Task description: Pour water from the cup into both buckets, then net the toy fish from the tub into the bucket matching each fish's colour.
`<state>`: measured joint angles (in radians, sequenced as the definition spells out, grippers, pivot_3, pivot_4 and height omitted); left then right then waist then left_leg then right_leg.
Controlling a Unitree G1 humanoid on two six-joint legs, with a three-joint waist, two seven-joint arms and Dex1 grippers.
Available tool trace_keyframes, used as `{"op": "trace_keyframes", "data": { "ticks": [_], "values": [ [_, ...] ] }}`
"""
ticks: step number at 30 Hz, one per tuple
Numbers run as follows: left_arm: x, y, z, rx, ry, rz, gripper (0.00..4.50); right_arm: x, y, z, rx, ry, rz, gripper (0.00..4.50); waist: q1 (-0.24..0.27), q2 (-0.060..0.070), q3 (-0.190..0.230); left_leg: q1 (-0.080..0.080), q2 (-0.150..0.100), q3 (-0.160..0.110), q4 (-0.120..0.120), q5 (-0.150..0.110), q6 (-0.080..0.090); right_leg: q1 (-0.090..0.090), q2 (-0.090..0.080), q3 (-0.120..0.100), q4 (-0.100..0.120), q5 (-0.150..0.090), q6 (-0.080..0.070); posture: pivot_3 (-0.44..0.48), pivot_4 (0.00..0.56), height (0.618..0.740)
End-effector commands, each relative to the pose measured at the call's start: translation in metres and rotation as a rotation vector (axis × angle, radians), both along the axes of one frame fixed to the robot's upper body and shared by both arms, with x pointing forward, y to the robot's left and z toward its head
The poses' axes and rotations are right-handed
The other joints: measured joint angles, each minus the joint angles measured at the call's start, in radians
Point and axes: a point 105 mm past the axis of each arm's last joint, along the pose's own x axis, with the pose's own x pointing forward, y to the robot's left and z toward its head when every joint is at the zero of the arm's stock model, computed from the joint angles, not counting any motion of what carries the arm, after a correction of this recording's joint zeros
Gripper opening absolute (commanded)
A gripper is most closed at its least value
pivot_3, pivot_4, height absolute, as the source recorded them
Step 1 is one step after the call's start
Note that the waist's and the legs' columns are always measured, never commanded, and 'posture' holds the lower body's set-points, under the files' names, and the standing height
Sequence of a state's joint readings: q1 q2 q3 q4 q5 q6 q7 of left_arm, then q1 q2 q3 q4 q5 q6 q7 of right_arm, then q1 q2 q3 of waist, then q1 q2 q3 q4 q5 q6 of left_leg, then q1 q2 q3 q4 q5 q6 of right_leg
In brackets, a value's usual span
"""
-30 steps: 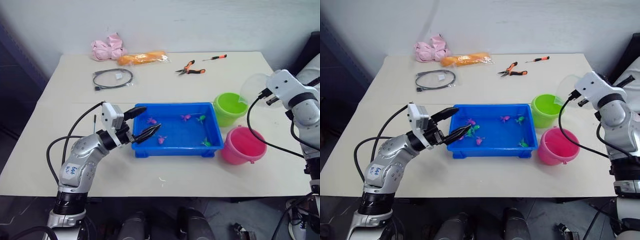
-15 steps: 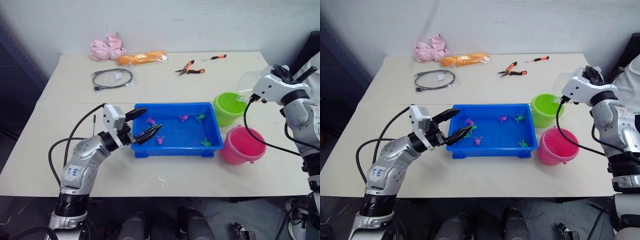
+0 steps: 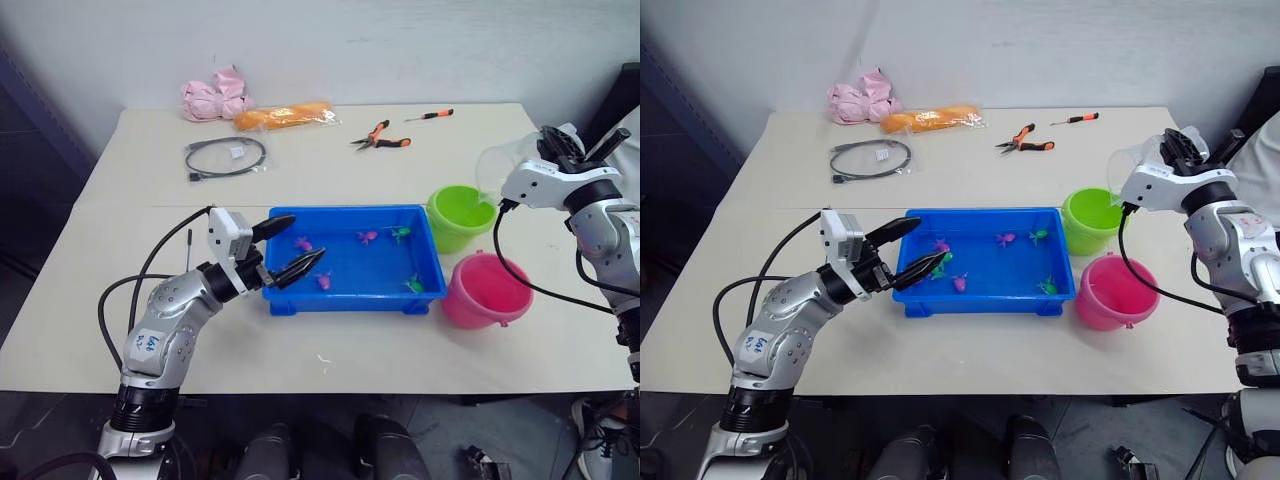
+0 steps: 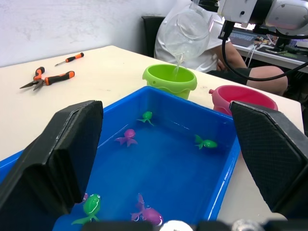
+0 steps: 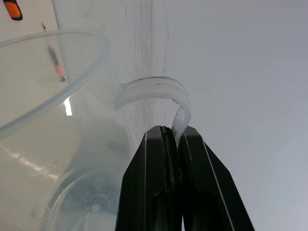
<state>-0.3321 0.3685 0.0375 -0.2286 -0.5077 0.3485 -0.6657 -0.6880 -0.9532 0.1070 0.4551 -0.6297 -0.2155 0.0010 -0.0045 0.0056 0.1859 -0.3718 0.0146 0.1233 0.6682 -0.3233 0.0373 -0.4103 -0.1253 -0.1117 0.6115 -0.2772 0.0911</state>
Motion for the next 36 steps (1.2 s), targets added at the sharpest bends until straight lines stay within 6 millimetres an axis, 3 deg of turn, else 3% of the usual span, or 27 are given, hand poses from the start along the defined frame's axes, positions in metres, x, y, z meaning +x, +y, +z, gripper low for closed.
{"op": "trace_keyframes", "data": {
  "ticks": [1, 9, 13, 18, 20, 26, 28, 29, 31, 36],
  "values": [
    [-0.006, -0.006, 0.015, -0.002, -0.067, -0.025, 4.5, -0.009, -0.006, 0.024, -0.007, -0.093, 0.002, 0.08, 0.0, 0.0, 0.0, 0.0, 0.0, 0.0, 0.0, 0.0, 0.0, 0.0, 0.0, 0.0, 0.0, 0.0, 0.0, 0.0, 0.15, 0.74],
    [-0.01, -0.004, 0.015, 0.002, -0.076, -0.044, 4.5, -0.014, -0.005, 0.018, -0.009, -0.128, 0.028, 0.08, 0.0, 0.0, 0.0, 0.0, 0.0, 0.0, 0.0, 0.0, 0.0, 0.0, 0.0, 0.0, 0.0, 0.0, 0.0, 0.0, 0.15, 0.74],
    [-0.012, -0.008, 0.018, -0.008, -0.087, -0.064, 4.5, -0.017, -0.01, 0.017, 0.169, -0.166, 0.055, 0.08, 0.0, 0.0, 0.0, 0.0, 0.0, 0.0, 0.0, 0.0, 0.0, 0.0, 0.0, 0.0, 0.0, 0.0, 0.0, 0.0, 0.15, 0.74],
    [-0.013, -0.008, 0.02, -0.01, -0.091, -0.071, 4.5, -0.026, -0.036, 0.028, 0.535, -0.203, 0.065, 0.08, 0.001, 0.0, 0.0, 0.0, 0.001, 0.0, 0.0, 0.0, 0.0, 0.0, 0.007, 0.003, 0.0, 0.0, 0.0, 0.0, 0.15, 0.74],
    [-0.014, -0.008, 0.019, -0.006, -0.092, -0.074, 4.5, -0.03, -0.054, 0.026, 0.783, -0.178, 0.083, 0.08, 0.003, 0.0, 0.0, 0.0, 0.002, -0.001, 0.0, 0.0, 0.0, 0.001, 0.008, 0.003, 0.0, 0.0, 0.0, 0.0, 0.15, 0.74],
    [-0.015, -0.005, 0.02, 0.006, -0.095, -0.101, 4.5, -0.047, -0.098, 0.019, 1.317, -0.229, 0.129, 0.08, 0.003, 0.0, 0.0, 0.0, 0.002, -0.001, 0.0, 0.0, 0.0, 0.001, 0.008, 0.003, 0.0, 0.001, 0.0, 0.0, 0.15, 0.74],
    [-0.019, -0.007, 0.022, 0.007, -0.094, -0.146, 4.5, -0.054, -0.115, 0.005, 1.512, -0.269, 0.127, 0.08, 0.003, 0.0, 0.0, 0.0, 0.002, -0.001, 0.0, 0.0, 0.0, 0.001, 0.008, 0.003, 0.0, 0.001, 0.0, 0.0, 0.15, 0.74],
    [-0.024, -0.01, 0.021, 0.028, -0.085, -0.197, 4.5, -0.053, -0.118, -0.015, 1.564, -0.212, 0.097, 0.08, 0.003, 0.0, 0.0, 0.0, 0.002, -0.001, 0.0, 0.0, 0.0, 0.001, 0.008, 0.003, 0.0, 0.001, 0.0, 0.0, 0.15, 0.74],
    [-0.033, -0.015, 0.018, 0.071, -0.072, -0.277, 4.5, -0.054, -0.118, -0.045, 1.617, -0.156, 0.081, 0.08, 0.004, -0.001, 0.0, 0.0, 0.002, -0.001, 0.0, 0.0, 0.0, 0.001, 0.008, 0.003, 0.0, 0.001, 0.0, 0.0, 0.15, 0.74],
    [-0.043, -0.023, 0.018, 0.103, -0.048, -0.376, 4.5, -0.055, -0.123, -0.096, 1.823, -0.163, 0.023, 0.08, -0.003, 0.0, 0.0, 0.001, 0.002, 0.0, 0.0, 0.0, 0.0, 0.001, 0.008, 0.005, 0.001, 0.001, 0.0, 0.0, 0.15, 0.74]
  ]
}}
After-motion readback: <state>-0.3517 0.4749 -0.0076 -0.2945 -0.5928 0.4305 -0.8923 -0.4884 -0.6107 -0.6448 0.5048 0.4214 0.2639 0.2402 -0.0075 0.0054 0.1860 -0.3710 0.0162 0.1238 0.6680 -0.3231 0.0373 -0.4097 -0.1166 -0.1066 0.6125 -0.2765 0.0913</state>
